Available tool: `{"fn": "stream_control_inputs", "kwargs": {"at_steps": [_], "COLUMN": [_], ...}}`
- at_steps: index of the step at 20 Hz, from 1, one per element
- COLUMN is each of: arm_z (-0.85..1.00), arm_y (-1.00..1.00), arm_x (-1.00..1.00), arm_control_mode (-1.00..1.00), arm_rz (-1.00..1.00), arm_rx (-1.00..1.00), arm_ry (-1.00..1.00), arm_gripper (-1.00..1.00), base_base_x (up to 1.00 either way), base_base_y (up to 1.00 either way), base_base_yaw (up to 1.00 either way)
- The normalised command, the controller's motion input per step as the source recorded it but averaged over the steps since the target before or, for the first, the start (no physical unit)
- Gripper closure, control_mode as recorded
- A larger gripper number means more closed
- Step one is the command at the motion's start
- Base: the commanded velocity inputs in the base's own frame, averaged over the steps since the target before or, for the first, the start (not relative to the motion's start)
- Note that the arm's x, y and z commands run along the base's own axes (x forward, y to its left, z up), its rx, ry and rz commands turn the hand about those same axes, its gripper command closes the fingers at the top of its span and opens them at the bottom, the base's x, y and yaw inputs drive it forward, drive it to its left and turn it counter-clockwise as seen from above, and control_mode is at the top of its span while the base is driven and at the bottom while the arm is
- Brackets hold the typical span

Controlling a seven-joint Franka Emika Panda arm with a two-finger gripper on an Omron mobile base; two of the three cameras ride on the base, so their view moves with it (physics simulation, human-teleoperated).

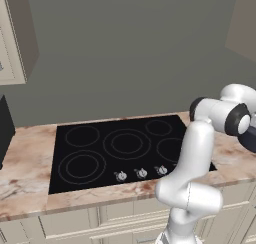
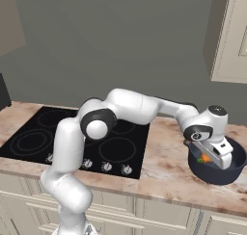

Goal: Turn on the sink faucet. Then move the carrot from the counter to the sink. Turn off the sink. Move the vegetable from the sink to the pot next to the stove. Finally move the pot to the rear left burner.

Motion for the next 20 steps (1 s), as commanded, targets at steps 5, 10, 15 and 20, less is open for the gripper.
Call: {"fn": "stream_control_inputs", "kwargs": {"at_steps": [5, 10, 15, 20], "arm_z": [0.00, 0.01, 0.25, 0.31], "arm_y": [-0.01, -0.01, 0.00, 0.00], "arm_x": [0.05, -0.01, -0.27, -0.38], "arm_control_mode": [-1.00, -1.00, -1.00, -1.00], "arm_rz": [-0.01, 0.00, -0.04, -0.08], "arm_rx": [0.00, 0.00, 0.00, 0.00], "arm_ry": [0.00, -0.02, -0.08, -0.09], "arm_gripper": [-1.00, -1.00, -1.00, -1.00], "base_base_x": [0.00, 0.00, 0.00, 0.00], "base_base_y": [0.00, 0.00, 0.00, 0.00], "base_base_yaw": [0.00, 0.00, 0.00, 0.00]}}
